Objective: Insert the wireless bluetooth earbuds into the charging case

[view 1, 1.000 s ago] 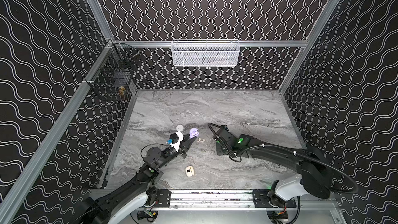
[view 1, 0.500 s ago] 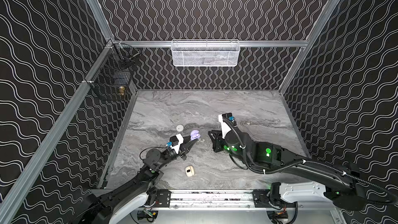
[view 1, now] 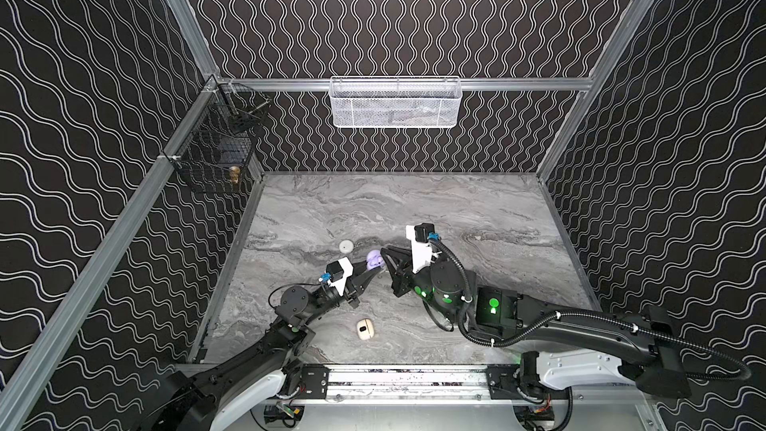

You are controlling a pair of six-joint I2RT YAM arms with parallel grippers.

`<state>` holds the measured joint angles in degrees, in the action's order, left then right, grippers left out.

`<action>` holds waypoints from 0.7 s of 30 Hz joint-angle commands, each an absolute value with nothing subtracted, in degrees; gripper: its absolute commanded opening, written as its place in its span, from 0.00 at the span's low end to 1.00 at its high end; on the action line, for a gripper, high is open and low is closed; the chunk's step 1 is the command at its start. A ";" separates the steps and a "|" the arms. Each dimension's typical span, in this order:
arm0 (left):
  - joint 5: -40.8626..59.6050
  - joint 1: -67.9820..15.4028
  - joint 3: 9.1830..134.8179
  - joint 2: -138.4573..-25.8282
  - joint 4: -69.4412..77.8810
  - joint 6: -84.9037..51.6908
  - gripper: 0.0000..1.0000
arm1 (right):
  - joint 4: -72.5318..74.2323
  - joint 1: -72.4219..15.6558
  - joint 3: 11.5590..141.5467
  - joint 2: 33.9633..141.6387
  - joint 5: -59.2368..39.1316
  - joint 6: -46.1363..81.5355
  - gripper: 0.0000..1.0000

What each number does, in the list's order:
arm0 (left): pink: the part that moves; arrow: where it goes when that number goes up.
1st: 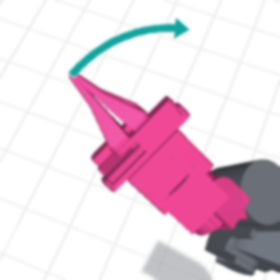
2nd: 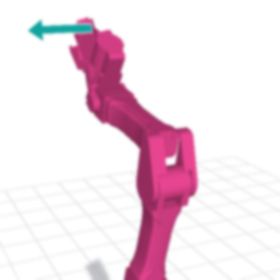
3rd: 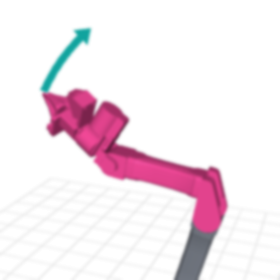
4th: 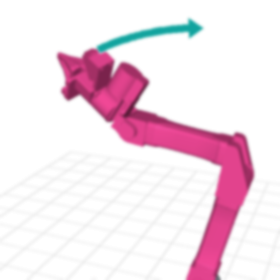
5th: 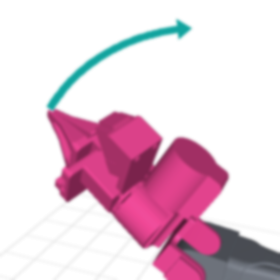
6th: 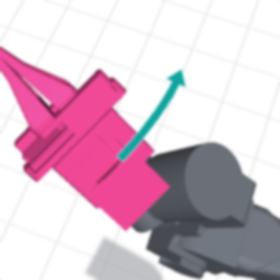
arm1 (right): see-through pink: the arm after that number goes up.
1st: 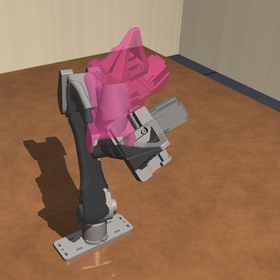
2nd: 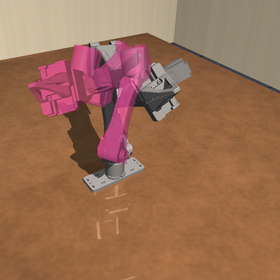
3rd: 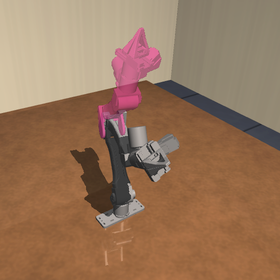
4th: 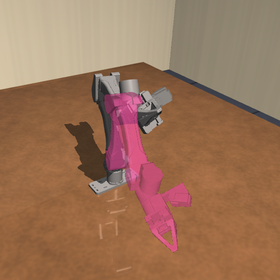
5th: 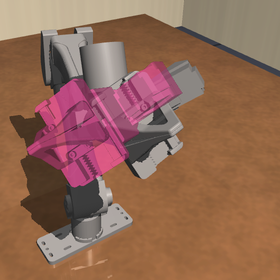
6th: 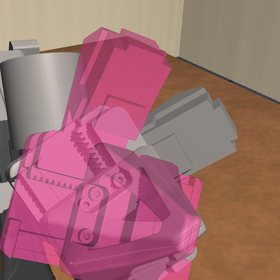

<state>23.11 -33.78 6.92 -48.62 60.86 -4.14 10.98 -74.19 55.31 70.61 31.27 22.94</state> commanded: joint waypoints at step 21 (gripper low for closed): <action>24.19 -33.67 6.24 -51.73 69.26 -7.24 0.00 | 36.87 -74.40 47.93 77.66 33.93 12.27 0.08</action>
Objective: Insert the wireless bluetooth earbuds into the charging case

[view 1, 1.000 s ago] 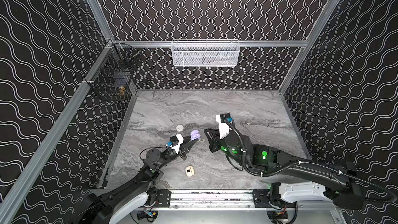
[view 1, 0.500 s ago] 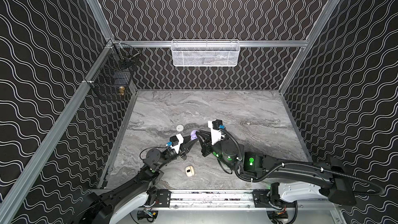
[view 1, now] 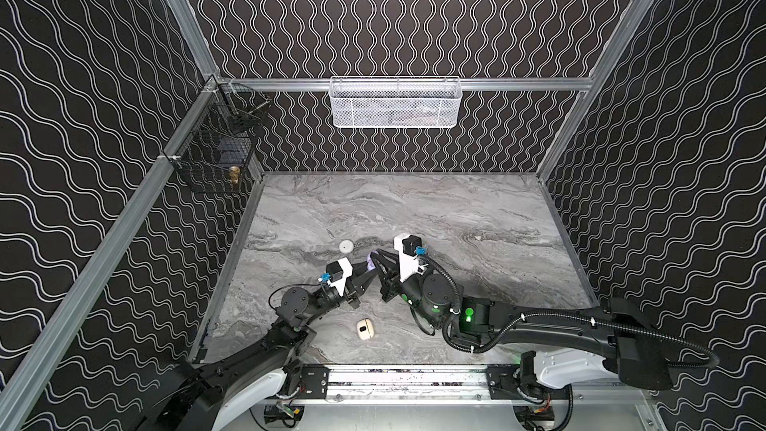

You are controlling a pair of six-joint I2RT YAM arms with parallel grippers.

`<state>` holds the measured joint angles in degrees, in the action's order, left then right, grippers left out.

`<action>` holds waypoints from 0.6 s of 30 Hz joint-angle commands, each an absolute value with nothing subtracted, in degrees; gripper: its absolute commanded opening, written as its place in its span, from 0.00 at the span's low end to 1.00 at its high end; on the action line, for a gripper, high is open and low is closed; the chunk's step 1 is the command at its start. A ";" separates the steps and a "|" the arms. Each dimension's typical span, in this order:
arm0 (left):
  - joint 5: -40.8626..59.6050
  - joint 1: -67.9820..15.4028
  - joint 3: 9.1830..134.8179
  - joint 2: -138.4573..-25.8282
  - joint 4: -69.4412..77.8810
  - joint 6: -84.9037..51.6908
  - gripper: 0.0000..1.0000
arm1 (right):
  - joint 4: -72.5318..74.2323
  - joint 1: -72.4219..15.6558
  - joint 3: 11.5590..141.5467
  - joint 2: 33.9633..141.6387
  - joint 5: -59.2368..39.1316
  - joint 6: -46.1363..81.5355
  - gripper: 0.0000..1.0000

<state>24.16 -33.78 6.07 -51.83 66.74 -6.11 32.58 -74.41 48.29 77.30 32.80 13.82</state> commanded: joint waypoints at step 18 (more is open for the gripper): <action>23.16 -33.74 6.06 -51.08 69.67 -8.00 0.00 | 37.86 -74.43 47.93 80.34 33.78 8.62 0.06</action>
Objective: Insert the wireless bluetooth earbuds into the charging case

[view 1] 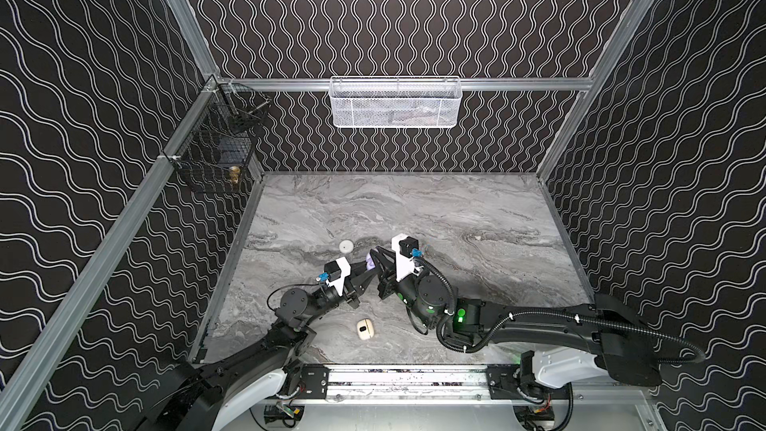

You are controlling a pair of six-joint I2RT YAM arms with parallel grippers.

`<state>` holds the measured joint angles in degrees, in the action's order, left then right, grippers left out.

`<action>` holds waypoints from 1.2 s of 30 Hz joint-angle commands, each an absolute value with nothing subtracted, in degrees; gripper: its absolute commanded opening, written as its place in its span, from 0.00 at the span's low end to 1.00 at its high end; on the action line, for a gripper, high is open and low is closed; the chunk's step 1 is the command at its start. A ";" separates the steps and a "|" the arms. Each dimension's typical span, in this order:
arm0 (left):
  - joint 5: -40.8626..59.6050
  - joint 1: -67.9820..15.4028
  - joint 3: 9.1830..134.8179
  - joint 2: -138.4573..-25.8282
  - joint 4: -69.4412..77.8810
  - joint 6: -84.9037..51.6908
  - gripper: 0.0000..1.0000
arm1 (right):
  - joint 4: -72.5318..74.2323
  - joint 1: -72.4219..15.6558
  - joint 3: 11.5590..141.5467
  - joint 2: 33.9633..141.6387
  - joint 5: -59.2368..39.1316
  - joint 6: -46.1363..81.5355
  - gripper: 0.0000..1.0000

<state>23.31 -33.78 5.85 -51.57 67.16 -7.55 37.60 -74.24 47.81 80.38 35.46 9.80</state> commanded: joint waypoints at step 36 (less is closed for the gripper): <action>25.23 -33.74 5.29 -50.06 70.07 -4.91 0.00 | 33.66 -74.42 47.47 79.65 32.71 9.12 0.37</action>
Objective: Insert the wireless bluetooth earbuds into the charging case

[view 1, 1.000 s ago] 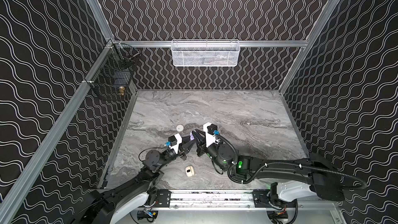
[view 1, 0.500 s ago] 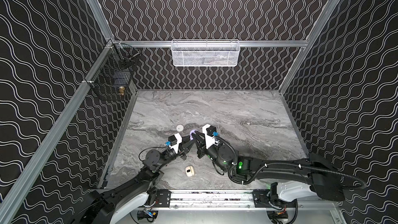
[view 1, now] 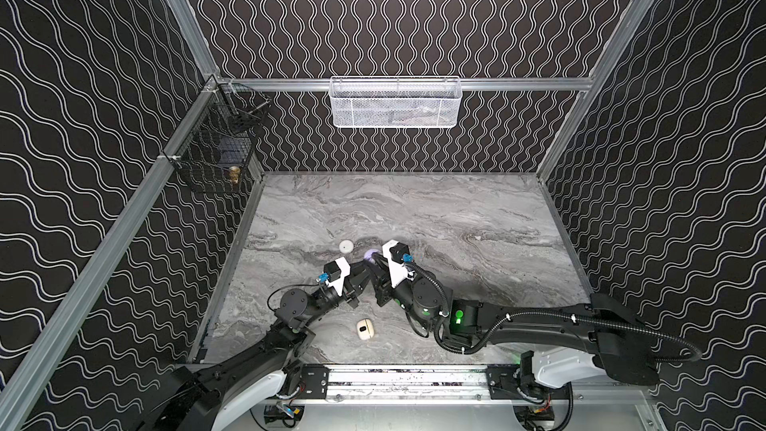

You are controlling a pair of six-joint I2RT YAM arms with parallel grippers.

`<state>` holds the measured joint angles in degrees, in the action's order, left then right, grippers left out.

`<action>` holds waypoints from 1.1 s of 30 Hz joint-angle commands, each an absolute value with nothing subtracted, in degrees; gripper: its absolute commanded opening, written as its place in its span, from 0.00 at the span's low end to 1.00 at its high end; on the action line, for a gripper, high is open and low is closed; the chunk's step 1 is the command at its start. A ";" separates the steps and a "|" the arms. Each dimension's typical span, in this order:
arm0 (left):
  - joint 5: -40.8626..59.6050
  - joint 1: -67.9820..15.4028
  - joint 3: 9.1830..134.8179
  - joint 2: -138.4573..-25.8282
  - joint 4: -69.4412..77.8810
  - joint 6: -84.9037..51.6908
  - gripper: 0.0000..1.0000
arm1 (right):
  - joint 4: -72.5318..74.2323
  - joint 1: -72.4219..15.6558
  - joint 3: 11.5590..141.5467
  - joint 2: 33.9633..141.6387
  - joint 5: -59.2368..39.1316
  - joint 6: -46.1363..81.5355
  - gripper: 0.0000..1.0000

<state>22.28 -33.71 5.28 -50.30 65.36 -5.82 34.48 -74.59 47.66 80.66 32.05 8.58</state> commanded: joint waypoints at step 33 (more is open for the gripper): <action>41.39 -36.34 12.82 -60.60 66.53 -0.11 0.00 | -25.73 -55.82 74.17 82.31 7.36 29.47 0.31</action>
